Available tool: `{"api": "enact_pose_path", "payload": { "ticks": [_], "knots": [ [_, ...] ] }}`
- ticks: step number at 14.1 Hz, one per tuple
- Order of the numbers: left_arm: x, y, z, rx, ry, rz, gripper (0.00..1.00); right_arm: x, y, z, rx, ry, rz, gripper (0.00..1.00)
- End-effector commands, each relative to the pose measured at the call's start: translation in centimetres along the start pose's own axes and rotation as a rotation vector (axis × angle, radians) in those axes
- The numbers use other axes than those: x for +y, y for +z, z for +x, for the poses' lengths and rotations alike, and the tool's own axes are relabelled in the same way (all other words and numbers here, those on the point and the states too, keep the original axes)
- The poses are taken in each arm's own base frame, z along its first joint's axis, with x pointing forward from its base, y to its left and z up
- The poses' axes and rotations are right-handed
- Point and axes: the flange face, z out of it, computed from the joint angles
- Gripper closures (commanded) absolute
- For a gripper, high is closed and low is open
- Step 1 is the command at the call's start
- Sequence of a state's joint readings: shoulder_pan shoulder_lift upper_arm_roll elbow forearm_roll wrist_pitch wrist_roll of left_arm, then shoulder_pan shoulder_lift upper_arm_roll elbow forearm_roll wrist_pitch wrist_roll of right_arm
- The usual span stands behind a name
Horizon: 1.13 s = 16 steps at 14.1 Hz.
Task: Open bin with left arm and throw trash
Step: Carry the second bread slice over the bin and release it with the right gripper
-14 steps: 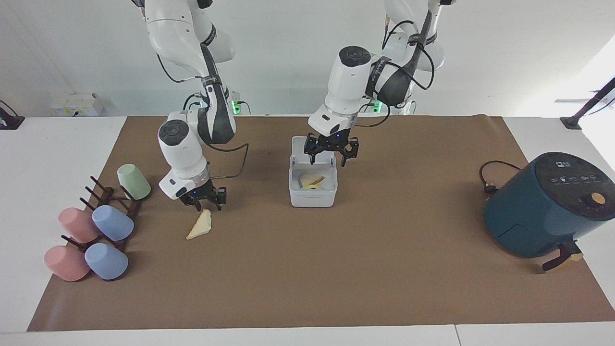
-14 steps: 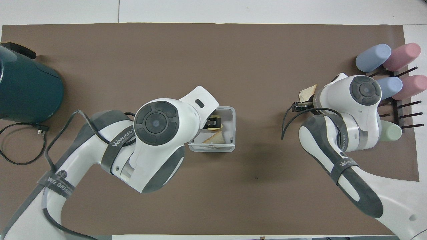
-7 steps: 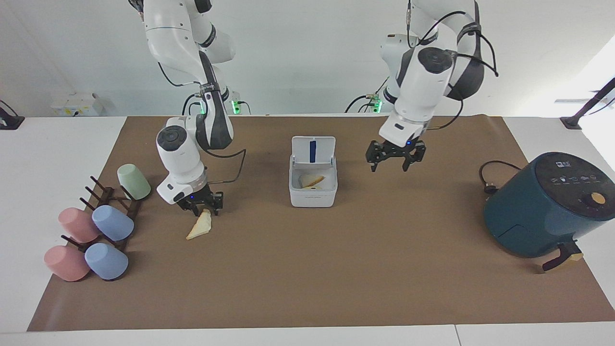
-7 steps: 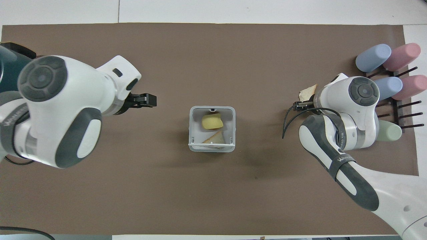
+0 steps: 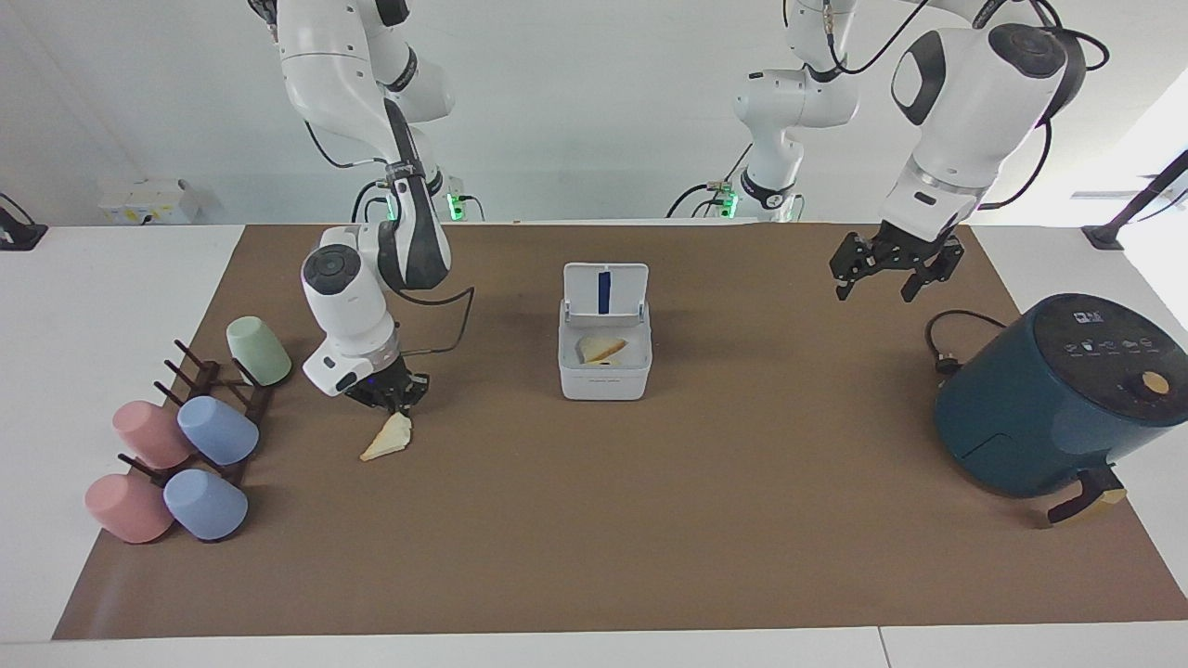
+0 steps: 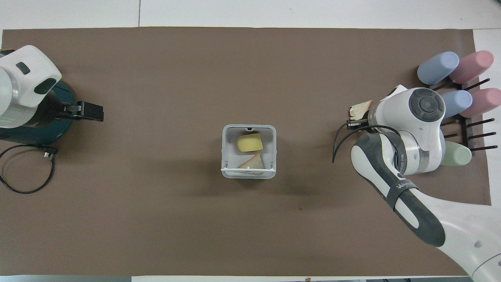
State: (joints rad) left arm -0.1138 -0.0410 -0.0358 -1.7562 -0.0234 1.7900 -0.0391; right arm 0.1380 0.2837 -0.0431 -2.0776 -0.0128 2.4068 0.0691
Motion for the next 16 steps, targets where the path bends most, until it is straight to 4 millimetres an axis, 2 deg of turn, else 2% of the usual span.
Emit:
{"api": "enact_pose_path", "payload": {
  "ticks": [1, 2, 3, 4, 6, 7, 10, 11, 12, 16],
  "knots": [
    [-1.0, -3.2, 0.1, -0.019, 0.017, 0.000, 0.00, -1.6, -4.9, 2.1, -0.026, -0.010, -0.004, 1.00],
    [-1.6, -4.2, 0.0, -0.027, 0.017, 0.005, 0.00, -3.2, -7.6, 3.2, -0.030, 0.032, 0.003, 1.00],
    [-2.7, -5.2, -0.2, -0.039, 0.016, 0.015, 0.00, -6.5, -9.9, 3.8, -0.025, 0.052, 0.009, 1.00],
    [-3.6, -6.1, -0.3, -0.043, 0.027, 0.018, 0.00, -10.8, -12.3, 3.8, -0.018, 0.082, 0.013, 1.00],
    [-4.7, -6.6, -0.6, -0.054, 0.034, 0.019, 0.00, -19.1, -15.4, 2.4, 0.017, 0.140, 0.035, 1.00],
    [-4.7, -6.6, -0.6, -0.056, 0.034, 0.019, 0.00, -22.3, -16.5, 1.6, 0.032, 0.179, 0.050, 1.00],
    [-4.5, -5.7, -1.2, -0.075, 0.029, 0.012, 0.00, -28.8, -16.7, -1.0, -0.007, 0.305, 0.162, 1.00],
    [-4.5, -5.9, -1.4, -0.071, 0.022, 0.012, 0.00, -30.5, -16.4, -2.3, -0.015, 0.297, 0.160, 1.00],
    [-4.5, -5.8, -1.4, -0.071, 0.024, 0.012, 0.00, -31.1, -16.2, -2.7, -0.008, 0.313, 0.169, 1.00],
    [-4.6, -5.5, -1.6, -0.080, 0.019, 0.012, 0.00, -31.4, -15.8, -3.1, -0.038, 0.413, 0.198, 1.00]
  ]
}}
